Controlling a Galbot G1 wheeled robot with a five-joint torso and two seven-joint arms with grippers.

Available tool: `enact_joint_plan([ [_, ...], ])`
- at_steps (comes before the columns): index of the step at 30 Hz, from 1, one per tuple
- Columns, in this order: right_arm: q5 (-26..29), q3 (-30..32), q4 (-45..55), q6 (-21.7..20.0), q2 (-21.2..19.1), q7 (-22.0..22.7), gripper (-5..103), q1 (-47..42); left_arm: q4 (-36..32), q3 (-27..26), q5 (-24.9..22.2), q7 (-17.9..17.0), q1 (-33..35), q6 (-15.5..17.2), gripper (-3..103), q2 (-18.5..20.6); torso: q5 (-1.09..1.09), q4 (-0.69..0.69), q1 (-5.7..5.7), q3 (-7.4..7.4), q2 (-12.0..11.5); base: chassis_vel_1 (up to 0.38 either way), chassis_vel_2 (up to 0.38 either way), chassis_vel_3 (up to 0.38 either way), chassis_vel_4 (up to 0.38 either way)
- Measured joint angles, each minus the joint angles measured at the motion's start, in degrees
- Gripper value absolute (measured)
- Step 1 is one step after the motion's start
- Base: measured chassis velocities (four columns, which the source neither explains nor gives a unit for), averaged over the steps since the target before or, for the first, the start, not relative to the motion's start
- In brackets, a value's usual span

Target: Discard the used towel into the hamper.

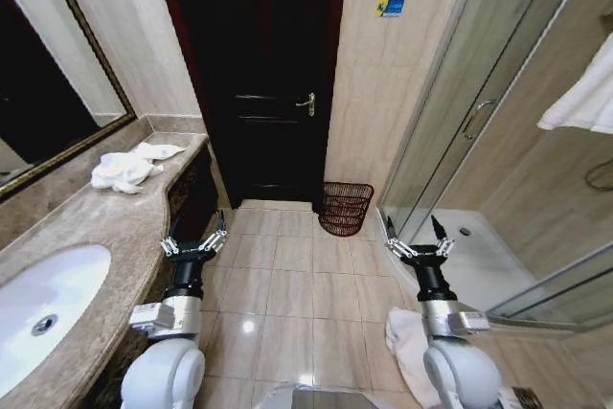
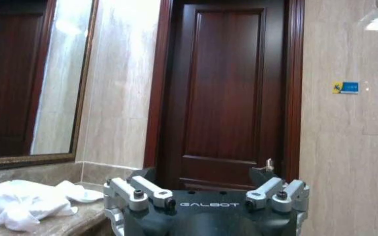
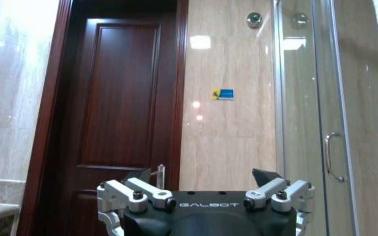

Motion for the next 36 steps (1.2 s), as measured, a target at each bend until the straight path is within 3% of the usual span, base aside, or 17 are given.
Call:
enact_joint_plan([
  [30,1.2,0.0,0.6,1.5,0.2,1.0,100,0.5,-0.8,-0.3,-2.3,1.2,0.3,0.0,98,0.9,0.0,0.0,0.0,0.0,0.0,0.0,0.0,0.0,0.0],
  [36,1.6,0.3,2.8,-0.7,0.1,1.0,100,-0.4,-0.7,-0.5,-2.3,1.8,0.1,-1.8,98,0.9,0.0,0.0,0.0,0.0,0.0,0.0,0.0,0.0,0.0],
])
